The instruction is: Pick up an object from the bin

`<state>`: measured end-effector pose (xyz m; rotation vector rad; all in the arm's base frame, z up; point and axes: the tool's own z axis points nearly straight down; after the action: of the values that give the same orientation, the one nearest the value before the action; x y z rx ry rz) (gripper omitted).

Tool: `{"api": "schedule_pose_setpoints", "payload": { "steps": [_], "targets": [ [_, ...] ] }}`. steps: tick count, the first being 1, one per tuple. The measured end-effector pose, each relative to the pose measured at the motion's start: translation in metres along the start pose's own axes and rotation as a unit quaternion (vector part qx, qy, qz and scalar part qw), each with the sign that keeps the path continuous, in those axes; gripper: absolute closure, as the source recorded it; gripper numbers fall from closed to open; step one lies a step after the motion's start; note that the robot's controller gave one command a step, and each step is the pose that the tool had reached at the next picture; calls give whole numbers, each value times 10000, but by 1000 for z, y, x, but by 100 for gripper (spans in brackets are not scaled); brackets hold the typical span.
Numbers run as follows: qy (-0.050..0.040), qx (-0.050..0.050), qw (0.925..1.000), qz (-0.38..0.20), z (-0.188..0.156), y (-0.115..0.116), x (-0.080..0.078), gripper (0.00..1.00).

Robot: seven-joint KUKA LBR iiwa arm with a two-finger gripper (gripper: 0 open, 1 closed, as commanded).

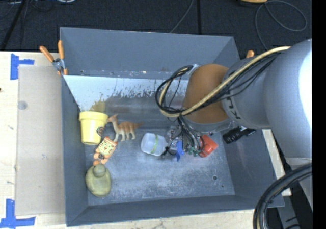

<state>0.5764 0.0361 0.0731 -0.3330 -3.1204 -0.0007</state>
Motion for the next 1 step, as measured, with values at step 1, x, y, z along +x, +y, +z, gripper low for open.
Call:
{"api": "schedule_pose_setpoints", "payload": {
  "steps": [1],
  "targets": [
    [42, 11, 10000, 0, -17, -1, 2, 100]
  ]
}}
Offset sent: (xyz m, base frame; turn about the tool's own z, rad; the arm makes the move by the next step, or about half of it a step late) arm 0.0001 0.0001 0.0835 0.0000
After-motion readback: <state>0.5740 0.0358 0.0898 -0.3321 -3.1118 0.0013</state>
